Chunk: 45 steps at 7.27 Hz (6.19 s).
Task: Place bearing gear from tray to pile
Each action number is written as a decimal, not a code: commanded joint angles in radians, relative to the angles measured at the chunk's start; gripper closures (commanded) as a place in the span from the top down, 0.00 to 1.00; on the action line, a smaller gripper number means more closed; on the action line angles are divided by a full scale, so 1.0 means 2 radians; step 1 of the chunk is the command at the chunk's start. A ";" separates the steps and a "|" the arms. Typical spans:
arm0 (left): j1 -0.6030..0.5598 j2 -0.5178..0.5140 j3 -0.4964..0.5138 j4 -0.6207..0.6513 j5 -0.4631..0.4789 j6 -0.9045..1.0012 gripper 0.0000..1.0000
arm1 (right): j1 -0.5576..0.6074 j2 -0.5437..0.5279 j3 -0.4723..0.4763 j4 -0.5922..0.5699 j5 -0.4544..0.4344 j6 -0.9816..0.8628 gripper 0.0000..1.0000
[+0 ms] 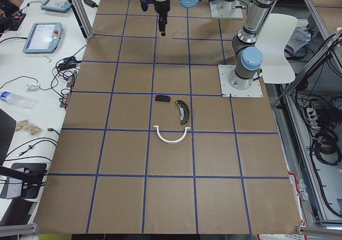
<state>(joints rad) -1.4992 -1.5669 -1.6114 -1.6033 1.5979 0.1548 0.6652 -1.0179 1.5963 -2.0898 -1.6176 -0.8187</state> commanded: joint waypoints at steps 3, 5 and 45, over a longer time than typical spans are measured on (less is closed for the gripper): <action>0.000 0.000 0.000 0.000 -0.001 0.012 1.00 | 0.000 0.004 0.025 -0.010 -0.039 0.049 0.78; 0.000 0.000 0.000 0.000 -0.001 0.012 1.00 | 0.000 0.005 0.025 -0.011 -0.042 0.047 0.69; -0.190 -0.207 -0.077 0.334 -0.013 -0.124 1.00 | 0.073 -0.106 0.010 0.083 0.036 0.188 1.00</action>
<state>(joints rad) -1.8351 -1.9185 -1.7681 -0.9964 1.5771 -0.0817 0.9063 -1.2833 1.6246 -1.8716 -1.5442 -0.3688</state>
